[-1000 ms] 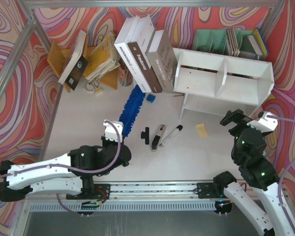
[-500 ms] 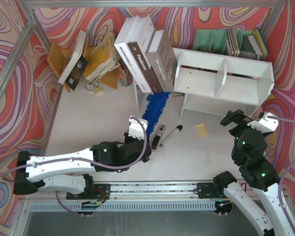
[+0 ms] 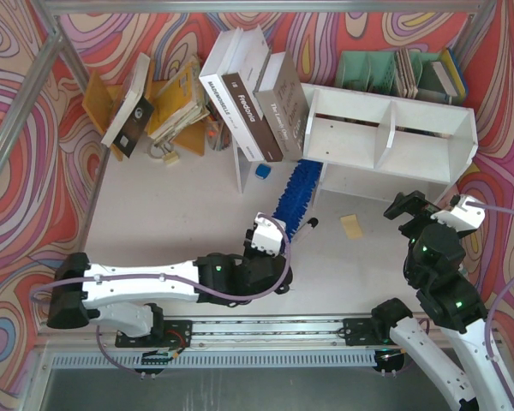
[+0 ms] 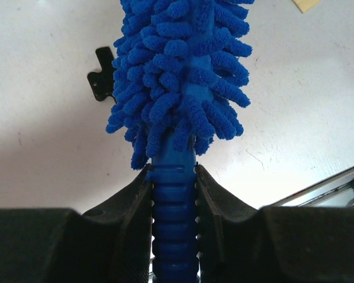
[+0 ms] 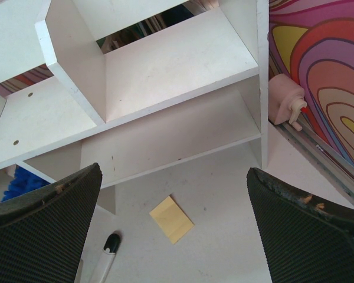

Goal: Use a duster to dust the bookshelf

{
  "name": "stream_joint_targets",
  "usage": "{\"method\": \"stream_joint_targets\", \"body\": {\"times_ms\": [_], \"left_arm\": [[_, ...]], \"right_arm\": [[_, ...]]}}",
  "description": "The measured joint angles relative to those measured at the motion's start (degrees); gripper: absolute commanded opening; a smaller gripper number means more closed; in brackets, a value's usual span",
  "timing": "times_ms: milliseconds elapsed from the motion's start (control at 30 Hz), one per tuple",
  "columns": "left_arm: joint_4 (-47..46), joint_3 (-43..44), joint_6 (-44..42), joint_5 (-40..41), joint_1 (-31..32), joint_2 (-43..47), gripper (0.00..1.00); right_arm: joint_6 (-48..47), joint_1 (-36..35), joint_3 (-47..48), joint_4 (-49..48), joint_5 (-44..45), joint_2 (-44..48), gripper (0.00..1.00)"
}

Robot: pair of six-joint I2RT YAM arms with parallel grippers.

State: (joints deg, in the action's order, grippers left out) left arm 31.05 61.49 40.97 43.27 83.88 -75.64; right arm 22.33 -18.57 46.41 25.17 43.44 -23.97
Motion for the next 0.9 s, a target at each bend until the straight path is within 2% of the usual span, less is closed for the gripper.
{"method": "stream_joint_targets", "body": {"times_ms": [333, 567, 900], "left_arm": [[-3.15, -3.98, 5.81, -3.8, -0.7, -7.34, 0.0], [-4.92, -4.09, 6.6, -6.03, -1.16, -11.45, 0.0], [-4.31, -2.54, 6.56, -5.92, -1.31, -6.58, 0.0]], "right_arm": [[-0.04, 0.0, 0.0, 0.0, 0.0, 0.0, 0.99], [-0.24, 0.0, 0.0, 0.0, 0.0, 0.0, 0.99], [-0.24, 0.0, 0.0, -0.02, 0.02, 0.31, 0.99]]}}
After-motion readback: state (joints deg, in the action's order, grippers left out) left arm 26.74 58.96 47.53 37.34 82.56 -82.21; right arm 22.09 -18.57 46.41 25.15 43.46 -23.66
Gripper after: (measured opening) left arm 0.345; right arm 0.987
